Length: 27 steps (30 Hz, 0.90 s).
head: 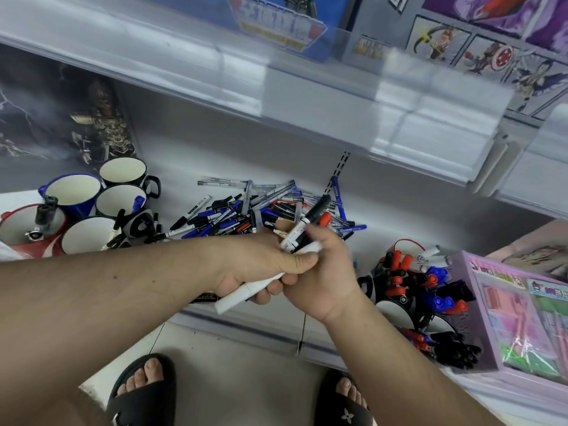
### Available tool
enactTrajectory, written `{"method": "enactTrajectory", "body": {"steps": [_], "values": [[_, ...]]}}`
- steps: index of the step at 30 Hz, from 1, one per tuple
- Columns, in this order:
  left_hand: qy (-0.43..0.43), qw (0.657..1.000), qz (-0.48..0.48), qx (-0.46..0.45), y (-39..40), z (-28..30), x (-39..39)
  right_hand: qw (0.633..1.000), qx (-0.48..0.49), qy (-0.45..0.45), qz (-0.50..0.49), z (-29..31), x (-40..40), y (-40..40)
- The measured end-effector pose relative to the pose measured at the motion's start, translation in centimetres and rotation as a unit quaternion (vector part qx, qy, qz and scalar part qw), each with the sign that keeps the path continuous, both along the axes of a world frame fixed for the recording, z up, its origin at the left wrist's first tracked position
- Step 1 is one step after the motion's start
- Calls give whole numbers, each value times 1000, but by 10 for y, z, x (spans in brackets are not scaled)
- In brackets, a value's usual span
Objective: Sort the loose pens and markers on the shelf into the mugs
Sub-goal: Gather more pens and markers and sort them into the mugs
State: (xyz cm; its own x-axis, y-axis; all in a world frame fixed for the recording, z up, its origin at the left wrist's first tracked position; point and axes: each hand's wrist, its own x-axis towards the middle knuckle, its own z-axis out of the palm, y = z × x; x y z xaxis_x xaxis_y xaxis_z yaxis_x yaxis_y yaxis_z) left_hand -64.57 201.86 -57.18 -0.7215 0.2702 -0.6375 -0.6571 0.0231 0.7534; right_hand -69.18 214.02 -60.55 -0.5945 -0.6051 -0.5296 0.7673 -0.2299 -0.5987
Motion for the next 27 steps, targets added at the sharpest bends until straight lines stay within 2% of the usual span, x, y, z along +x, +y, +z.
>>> {"method": "enactTrajectory", "body": {"steps": [2,3,4,5,7,8,10,11,13,15,17,19,23,26,27], "values": [[18,998,-7,-62,2,-3,-3,994,-41,-78,-69,-12,-25,8],[32,995,-9,-98,2,-6,-4,992,0,-72,-107,-25,-40,11],[45,991,-7,-127,1,-9,-4,986,90,-32,-134,-38,-55,13],[55,987,1,-148,0,-13,-4,966,217,21,-141,-49,-66,14],[66,980,28,-186,-6,-18,-2,890,442,86,-77,-83,-91,23],[69,977,40,-200,-9,-19,-1,849,517,109,-25,-101,-104,28],[69,972,65,-214,-16,-21,2,791,596,125,60,-128,-121,37],[69,970,79,-221,-20,-22,3,774,615,130,78,-130,-123,38],[71,962,107,-241,-28,-22,6,785,605,107,76,-132,-125,41],[70,959,135,-241,-32,-21,8,768,626,101,85,-144,-128,44],[65,957,154,-237,-35,-22,9,713,675,152,115,-156,-129,45],[61,958,152,-236,-36,-24,10,683,694,197,113,-154,-123,42],[57,959,138,-242,-37,-28,9,675,694,251,19,-146,-107,44],[53,961,133,-236,-37,-28,9,670,651,353,55,-144,-103,37],[51,963,134,-231,-37,-27,9,650,641,396,97,-143,-103,34]]}}
